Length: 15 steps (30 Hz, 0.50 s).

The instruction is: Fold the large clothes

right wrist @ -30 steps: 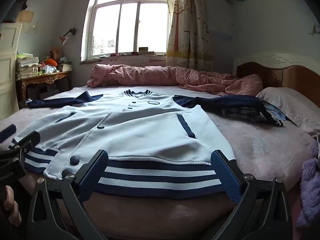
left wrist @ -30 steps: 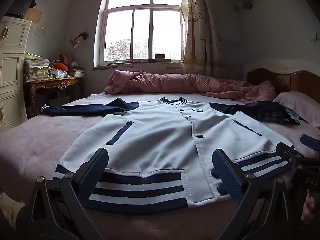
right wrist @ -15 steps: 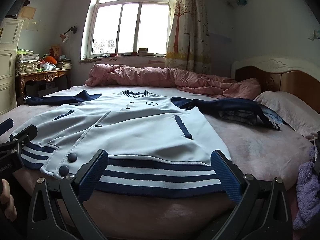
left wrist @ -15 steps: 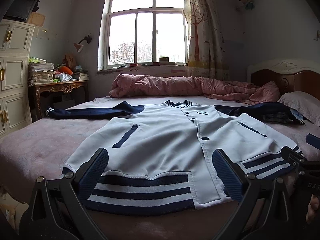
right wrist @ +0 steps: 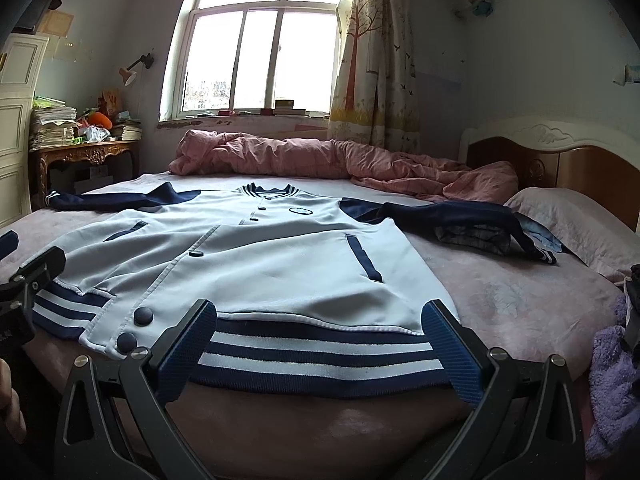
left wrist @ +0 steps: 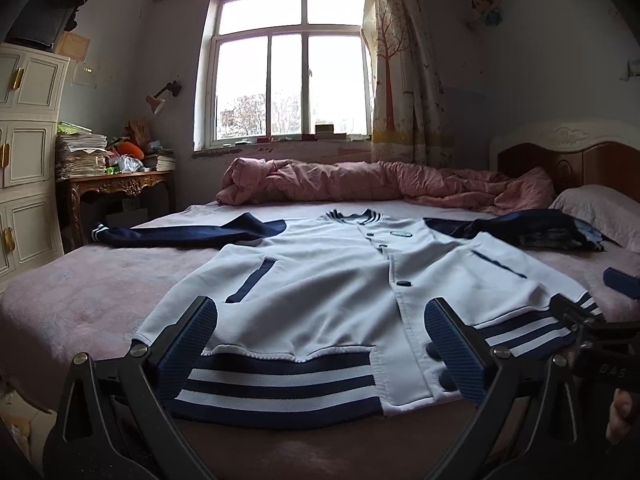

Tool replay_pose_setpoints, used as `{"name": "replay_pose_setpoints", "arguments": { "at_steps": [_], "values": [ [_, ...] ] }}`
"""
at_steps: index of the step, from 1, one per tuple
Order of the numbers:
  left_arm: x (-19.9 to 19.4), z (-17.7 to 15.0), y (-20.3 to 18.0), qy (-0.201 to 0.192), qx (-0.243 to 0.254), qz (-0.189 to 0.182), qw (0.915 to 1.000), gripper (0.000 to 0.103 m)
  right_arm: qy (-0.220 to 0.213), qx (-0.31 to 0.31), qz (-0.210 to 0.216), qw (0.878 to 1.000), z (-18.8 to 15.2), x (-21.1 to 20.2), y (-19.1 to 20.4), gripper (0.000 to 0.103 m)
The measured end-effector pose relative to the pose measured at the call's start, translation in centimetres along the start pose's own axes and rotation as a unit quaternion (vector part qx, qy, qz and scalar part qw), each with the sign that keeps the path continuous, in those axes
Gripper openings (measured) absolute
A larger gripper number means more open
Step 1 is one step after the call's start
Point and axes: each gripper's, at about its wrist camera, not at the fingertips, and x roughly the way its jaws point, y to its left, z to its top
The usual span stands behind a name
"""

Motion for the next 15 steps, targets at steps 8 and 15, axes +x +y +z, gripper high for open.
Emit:
{"name": "replay_pose_setpoints", "arguments": {
  "at_steps": [8, 15],
  "values": [
    [-0.08, 0.02, -0.22, 0.0, 0.005, -0.002, 1.0, 0.103, 0.0, -0.005, -0.008, 1.0, -0.04, 0.17, -0.08, 0.103],
    [-0.17, 0.1, -0.04, -0.003, 0.002, 0.002, 1.0, 0.103, -0.001, -0.005, -0.009, 1.0, -0.12, 0.18, 0.04, 0.103]
  ]
}}
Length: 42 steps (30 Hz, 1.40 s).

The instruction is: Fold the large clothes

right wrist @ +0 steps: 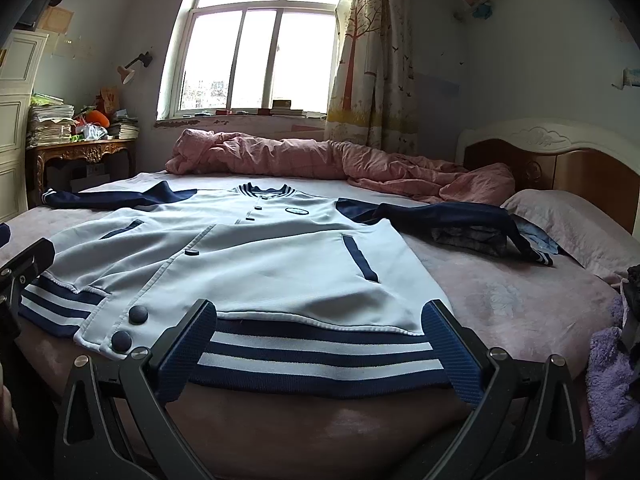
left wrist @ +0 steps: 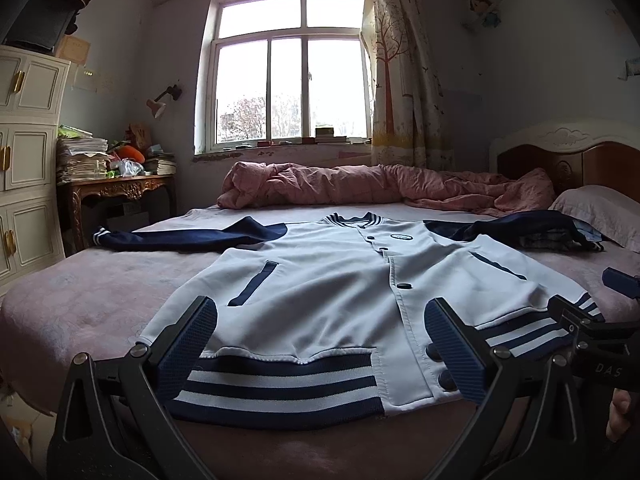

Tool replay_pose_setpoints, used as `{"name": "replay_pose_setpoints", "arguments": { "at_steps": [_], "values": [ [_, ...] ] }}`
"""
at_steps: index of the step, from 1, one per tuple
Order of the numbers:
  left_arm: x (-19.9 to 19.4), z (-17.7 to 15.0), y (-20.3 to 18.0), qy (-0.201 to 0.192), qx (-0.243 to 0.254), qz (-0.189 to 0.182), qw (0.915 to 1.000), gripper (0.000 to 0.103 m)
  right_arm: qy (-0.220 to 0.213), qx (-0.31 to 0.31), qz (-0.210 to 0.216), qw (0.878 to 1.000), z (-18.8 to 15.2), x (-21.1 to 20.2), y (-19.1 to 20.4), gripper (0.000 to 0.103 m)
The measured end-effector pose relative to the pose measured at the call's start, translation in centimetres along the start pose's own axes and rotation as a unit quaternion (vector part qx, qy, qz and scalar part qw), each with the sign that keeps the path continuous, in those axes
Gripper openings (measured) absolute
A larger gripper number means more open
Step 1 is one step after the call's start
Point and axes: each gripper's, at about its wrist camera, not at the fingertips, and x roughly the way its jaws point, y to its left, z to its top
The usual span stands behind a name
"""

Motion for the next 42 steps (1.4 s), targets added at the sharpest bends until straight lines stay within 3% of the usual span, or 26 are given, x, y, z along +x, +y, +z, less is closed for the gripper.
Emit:
{"name": "replay_pose_setpoints", "arguments": {
  "at_steps": [5, 9, 30, 37, 42],
  "values": [
    [-0.25, -0.18, 0.54, -0.007, -0.015, 0.001, 0.9999, 0.103, -0.001, 0.001, -0.003, 1.0, 0.02, 0.01, -0.05, 0.103],
    [-0.23, -0.22, 0.2, -0.012, 0.001, 0.014, 0.9998, 0.103, -0.007, 0.003, -0.011, 1.0, -0.01, -0.09, -0.16, 0.103],
    [-0.36, -0.19, 0.69, -0.009, -0.016, -0.005, 0.9998, 0.103, -0.01, 0.009, -0.01, 1.0, 0.06, -0.31, -0.32, 0.103],
    [-0.55, -0.2, 0.21, -0.018, -0.004, 0.004, 0.9998, 0.103, 0.008, 0.013, 0.026, 1.0, 0.06, -0.05, -0.53, 0.103],
    [-0.66, -0.26, 0.06, -0.02, -0.006, 0.001, 0.9998, 0.103, 0.007, 0.004, 0.028, 1.0, -0.06, -0.09, -0.07, 0.103]
  ]
}}
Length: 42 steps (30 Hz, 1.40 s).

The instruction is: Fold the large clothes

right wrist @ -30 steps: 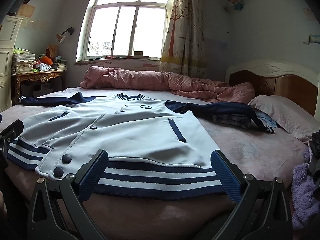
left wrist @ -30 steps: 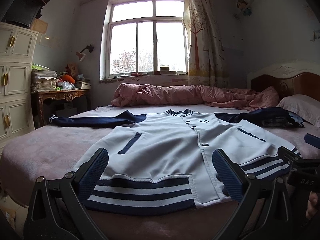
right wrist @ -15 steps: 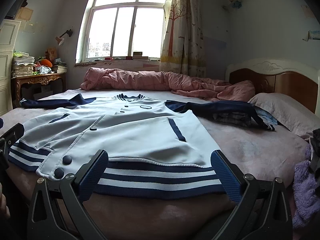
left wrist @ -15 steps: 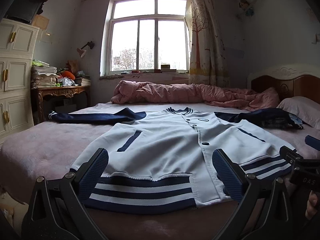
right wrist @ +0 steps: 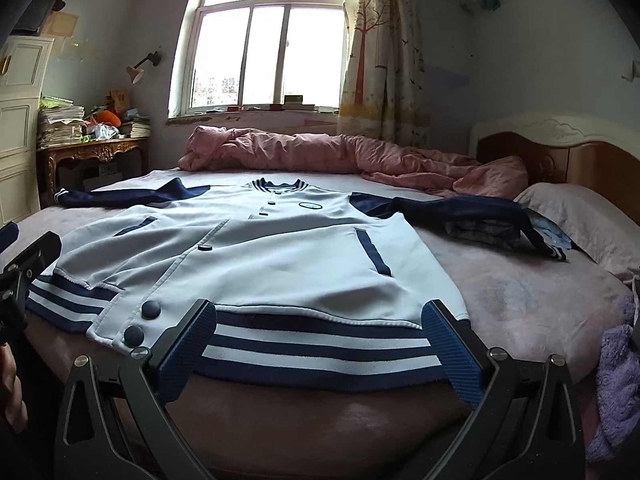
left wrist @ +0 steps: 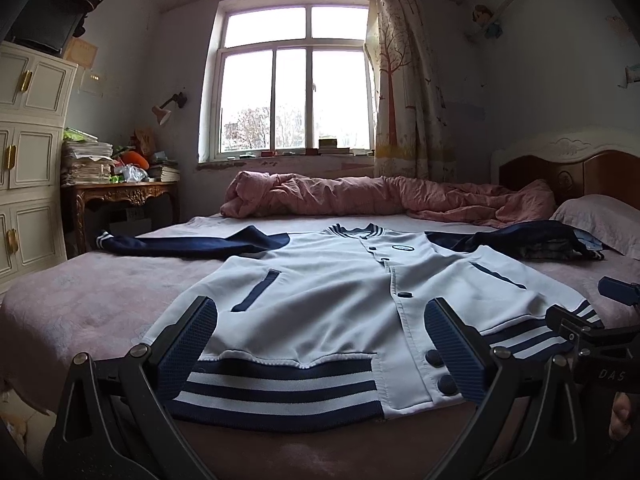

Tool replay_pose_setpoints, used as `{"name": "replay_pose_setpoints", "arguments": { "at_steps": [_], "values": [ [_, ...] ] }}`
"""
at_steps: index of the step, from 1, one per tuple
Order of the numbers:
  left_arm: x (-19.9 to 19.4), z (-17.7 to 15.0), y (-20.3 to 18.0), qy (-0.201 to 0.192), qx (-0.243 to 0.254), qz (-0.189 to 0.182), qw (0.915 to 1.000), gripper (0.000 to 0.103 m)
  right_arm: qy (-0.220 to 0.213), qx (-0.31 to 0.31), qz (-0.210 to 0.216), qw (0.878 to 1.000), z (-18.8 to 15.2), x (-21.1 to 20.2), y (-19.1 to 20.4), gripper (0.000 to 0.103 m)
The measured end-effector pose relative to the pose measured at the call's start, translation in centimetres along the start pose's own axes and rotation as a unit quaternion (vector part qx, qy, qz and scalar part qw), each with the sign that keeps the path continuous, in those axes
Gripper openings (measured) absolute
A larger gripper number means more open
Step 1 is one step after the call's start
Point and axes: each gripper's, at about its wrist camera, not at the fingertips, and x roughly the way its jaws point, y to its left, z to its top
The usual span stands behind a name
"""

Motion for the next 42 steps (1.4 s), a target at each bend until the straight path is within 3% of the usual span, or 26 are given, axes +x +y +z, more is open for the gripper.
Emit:
{"name": "replay_pose_setpoints", "arguments": {
  "at_steps": [17, 27, 35, 42],
  "values": [
    [0.6, 0.0, 0.6, 0.023, -0.004, 0.006, 0.9997, 0.103, 0.0, 0.0, -0.015, 1.0, -0.2, 0.2, 0.2, 0.103],
    [0.2, 0.1, 0.8, 0.009, -0.003, 0.006, 0.9999, 0.103, -0.001, -0.001, -0.016, 1.0, -0.3, 0.3, 0.2, 0.103],
    [0.8, -0.4, 0.9, 0.037, -0.014, -0.014, 0.9991, 0.103, 0.002, -0.018, 0.002, 1.0, -0.6, 0.4, 0.9, 0.103],
    [0.3, -1.1, 0.5, 0.025, 0.007, -0.003, 0.9996, 0.103, 0.006, -0.038, 0.023, 0.999, -1.0, 0.4, 1.8, 0.103]
  ]
}}
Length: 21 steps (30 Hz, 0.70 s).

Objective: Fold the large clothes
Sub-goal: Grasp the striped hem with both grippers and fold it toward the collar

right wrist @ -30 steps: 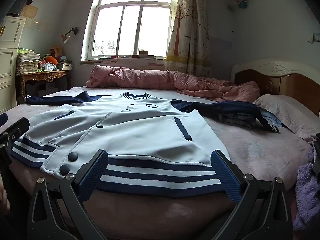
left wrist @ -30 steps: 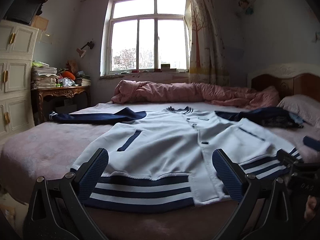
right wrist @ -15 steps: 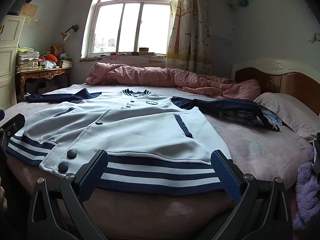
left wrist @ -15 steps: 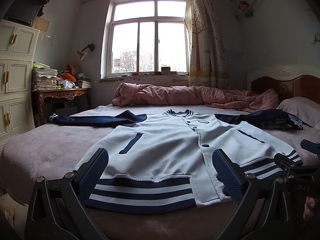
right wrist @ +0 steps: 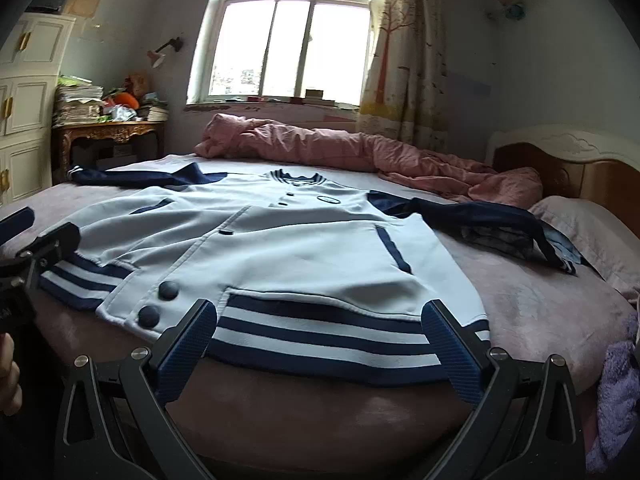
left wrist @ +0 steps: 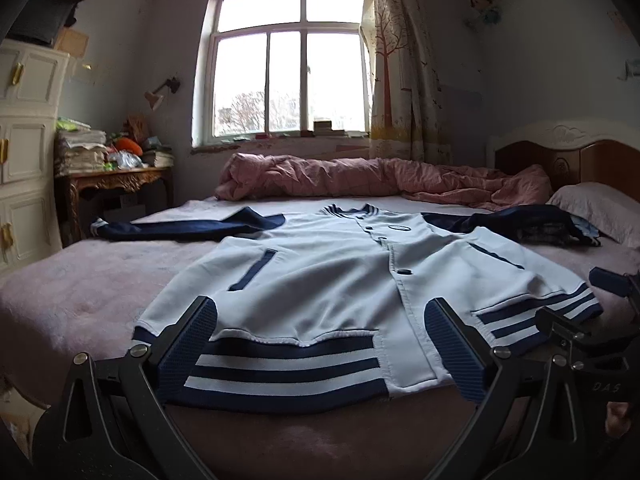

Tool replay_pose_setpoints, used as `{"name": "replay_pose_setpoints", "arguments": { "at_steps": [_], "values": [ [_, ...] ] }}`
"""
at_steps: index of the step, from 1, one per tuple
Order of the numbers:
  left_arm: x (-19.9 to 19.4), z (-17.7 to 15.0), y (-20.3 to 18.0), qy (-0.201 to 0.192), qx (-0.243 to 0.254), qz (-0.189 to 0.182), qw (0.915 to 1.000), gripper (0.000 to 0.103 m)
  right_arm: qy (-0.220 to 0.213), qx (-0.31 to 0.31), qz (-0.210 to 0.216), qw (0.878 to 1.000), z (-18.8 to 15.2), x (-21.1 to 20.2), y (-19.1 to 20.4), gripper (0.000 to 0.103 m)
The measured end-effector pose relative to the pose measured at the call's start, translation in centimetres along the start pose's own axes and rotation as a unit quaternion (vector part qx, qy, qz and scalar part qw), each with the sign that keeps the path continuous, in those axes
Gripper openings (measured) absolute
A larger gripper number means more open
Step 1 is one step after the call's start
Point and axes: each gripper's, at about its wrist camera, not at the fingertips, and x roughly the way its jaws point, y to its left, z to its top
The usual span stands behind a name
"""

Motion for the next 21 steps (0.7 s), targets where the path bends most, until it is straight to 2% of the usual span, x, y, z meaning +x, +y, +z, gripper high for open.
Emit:
{"name": "replay_pose_setpoints", "arguments": {
  "at_steps": [2, 4, 5, 6, 7, 9, 12, 15, 17, 19, 21],
  "values": [
    [-0.3, -0.2, 0.0, -0.007, 0.007, -0.001, 0.9999, 0.103, 0.002, -0.011, 0.007, 1.0, -0.2, 0.0, 0.3, 0.103],
    [-0.2, -0.5, -0.1, 0.0, 0.017, -0.007, 0.9998, 0.102, 0.018, -0.022, 0.04, 0.999, -0.5, 0.2, 0.6, 0.103],
    [-0.1, -0.8, -0.1, 0.01, 0.021, -0.011, 0.9997, 0.1, 0.032, -0.029, 0.065, 0.997, -0.7, 0.4, 0.9, 0.103],
    [0.1, -1.1, -0.1, 0.025, 0.024, -0.019, 0.9992, 0.093, 0.04, -0.034, 0.071, 0.996, -0.9, 0.5, 1.1, 0.103],
    [0.3, -1.6, -0.1, 0.041, 0.024, -0.024, 0.9986, 0.087, 0.043, -0.045, 0.064, 0.996, -1.2, 0.6, 1.4, 0.103],
    [0.6, -2.8, -0.4, 0.068, 0.03, -0.026, 0.9969, 0.082, 0.046, -0.075, 0.05, 0.995, -1.6, 0.7, 2.0, 0.103],
    [1.0, -4.1, -1.5, 0.093, 0.066, -0.017, 0.9933, 0.079, 0.064, -0.094, 0.04, 0.993, -2.2, 1.1, 2.2, 0.103],
    [1.4, -5.0, -2.6, 0.111, 0.109, -0.001, 0.9879, 0.079, 0.105, -0.069, 0.057, 0.99, -2.6, 2.2, 1.3, 0.103],
    [1.9, -5.2, -2.7, 0.121, 0.111, 0.001, 0.9864, 0.081, 0.118, -0.061, 0.031, 0.991, -2.6, 3.1, 0.7, 0.103],
    [2.6, -5.0, -2.6, 0.127, 0.107, 0.011, 0.9861, 0.087, 0.116, -0.064, 0.023, 0.991, -2.3, 3.5, 0.4, 0.103],
    [3.3, -4.6, -2.5, 0.124, 0.104, 0.023, 0.9865, 0.088, 0.115, -0.068, -0.002, 0.991, -1.9, 3.9, 0.1, 0.103]
  ]
}}
